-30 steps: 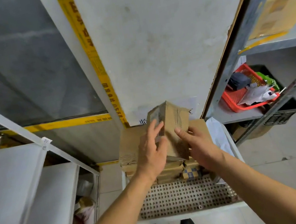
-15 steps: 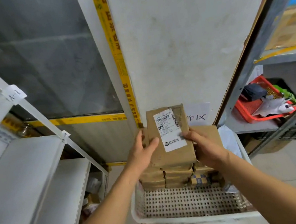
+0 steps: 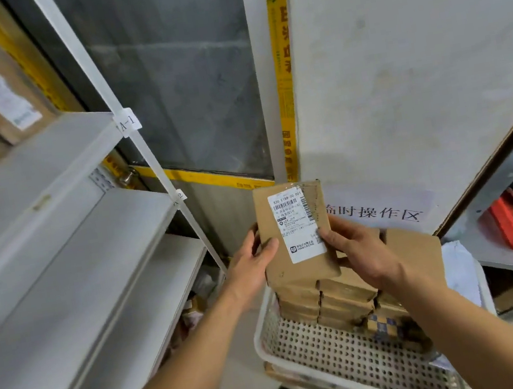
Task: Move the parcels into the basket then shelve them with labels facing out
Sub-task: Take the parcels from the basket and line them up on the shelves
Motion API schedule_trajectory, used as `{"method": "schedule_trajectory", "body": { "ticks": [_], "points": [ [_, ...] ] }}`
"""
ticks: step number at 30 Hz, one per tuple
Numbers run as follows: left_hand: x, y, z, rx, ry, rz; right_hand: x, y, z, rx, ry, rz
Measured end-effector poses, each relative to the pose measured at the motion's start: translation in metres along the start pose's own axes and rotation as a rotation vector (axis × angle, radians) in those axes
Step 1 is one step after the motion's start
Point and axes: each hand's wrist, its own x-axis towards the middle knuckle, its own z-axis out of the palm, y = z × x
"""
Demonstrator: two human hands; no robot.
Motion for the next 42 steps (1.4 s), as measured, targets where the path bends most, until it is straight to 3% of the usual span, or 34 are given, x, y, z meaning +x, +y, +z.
{"method": "schedule_trajectory", "body": {
  "ticks": [6,11,20,28,42],
  "points": [
    [-0.042,0.010,-0.054,-0.073,0.262,0.084,0.018,-0.029,0.062,-0.038,-0.118,-0.104],
    [-0.086,0.031,-0.116,-0.097,0.391,0.170,0.028,-0.061,0.126,-0.079,-0.276,-0.141],
    [-0.173,0.050,-0.245,-0.162,0.548,0.333,0.043,-0.107,0.273,-0.118,-0.390,-0.223],
    [-0.248,0.053,-0.349,-0.085,0.698,0.466,0.037,-0.136,0.407,-0.142,-0.562,-0.323],
    [-0.291,0.022,-0.486,0.033,0.980,0.423,0.097,-0.146,0.589,-0.401,-0.698,-0.541]
  ]
}}
